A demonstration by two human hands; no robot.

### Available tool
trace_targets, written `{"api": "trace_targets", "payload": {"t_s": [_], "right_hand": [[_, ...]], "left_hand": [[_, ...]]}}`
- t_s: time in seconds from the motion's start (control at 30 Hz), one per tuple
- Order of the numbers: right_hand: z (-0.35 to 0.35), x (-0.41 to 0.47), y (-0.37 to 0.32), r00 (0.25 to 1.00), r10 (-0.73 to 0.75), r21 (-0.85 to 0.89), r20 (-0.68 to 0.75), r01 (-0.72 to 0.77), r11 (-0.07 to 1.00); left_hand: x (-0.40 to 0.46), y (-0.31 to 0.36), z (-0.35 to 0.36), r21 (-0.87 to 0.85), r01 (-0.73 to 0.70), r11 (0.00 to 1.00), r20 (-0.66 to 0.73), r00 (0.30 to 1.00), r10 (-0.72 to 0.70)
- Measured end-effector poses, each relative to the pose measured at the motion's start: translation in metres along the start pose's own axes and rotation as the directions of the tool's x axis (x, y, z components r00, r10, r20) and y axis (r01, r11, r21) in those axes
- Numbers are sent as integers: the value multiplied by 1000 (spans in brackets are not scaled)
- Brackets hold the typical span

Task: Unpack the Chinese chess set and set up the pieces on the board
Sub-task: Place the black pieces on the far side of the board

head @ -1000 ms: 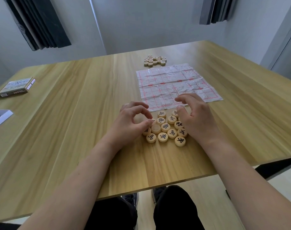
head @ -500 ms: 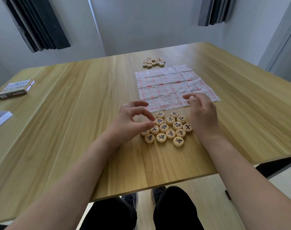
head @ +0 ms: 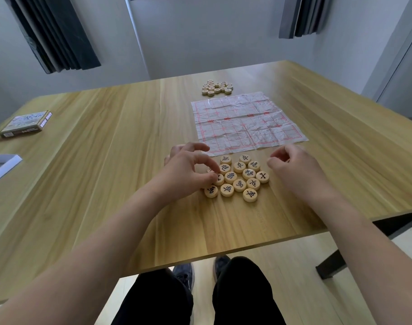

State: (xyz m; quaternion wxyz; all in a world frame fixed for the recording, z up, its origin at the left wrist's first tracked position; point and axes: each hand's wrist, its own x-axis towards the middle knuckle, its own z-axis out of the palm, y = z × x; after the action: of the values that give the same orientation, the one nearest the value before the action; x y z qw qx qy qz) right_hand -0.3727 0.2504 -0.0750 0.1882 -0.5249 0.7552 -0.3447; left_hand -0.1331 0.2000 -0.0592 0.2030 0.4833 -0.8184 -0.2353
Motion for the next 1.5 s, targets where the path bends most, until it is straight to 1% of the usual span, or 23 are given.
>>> {"api": "trace_targets", "payload": {"t_s": [0.1,0.2,0.37,0.53,0.6,0.77,0.87,0.97,1.1,1.2,1.3,1.37,1.43,1.5], "right_hand": [[-10,-7,-4,988,12,-81,153,0,997],[-12,-12,-8,971,-3,-149,239,39,988],[-14,-17,-11,970,-60,-165,235,101,981],[-15,-11,-4,966,-83,-57,243,100,993],[-16,-7,0,972,-111,-21,206,118,993],[-15,7,3,990,-141,147,29,135,980],[-13,20,-2,985,-157,206,-66,168,964],[-7,35,-8,972,-186,193,-140,211,958],[4,61,-20,934,-298,109,-195,323,940],[13,77,-23,887,-404,42,-223,423,905],[22,86,-18,822,-481,-1,-305,505,863],[27,90,-13,805,-487,10,-339,520,854],[31,93,-9,816,-465,44,-342,509,860],[33,95,-8,830,-442,95,-339,498,862]], "left_hand": [[1,7,-1,127,-48,991,-15,999,50],[3,12,-4,233,-72,970,35,997,66],[7,20,-9,342,-117,932,128,989,77],[9,23,-12,411,-174,895,192,976,101],[11,25,-12,411,-183,893,212,972,101],[15,27,-12,391,-182,902,244,966,89],[16,26,-14,360,-162,919,263,963,67],[19,26,-13,376,-180,909,290,954,69],[22,26,-11,407,-207,890,300,950,84],[24,25,-11,378,-182,908,292,954,70],[27,23,-11,352,-180,919,298,952,72],[29,20,-12,336,-181,924,311,948,72],[31,17,-16,291,-159,943,326,944,58],[34,15,-22,206,-124,971,317,947,54]]}}
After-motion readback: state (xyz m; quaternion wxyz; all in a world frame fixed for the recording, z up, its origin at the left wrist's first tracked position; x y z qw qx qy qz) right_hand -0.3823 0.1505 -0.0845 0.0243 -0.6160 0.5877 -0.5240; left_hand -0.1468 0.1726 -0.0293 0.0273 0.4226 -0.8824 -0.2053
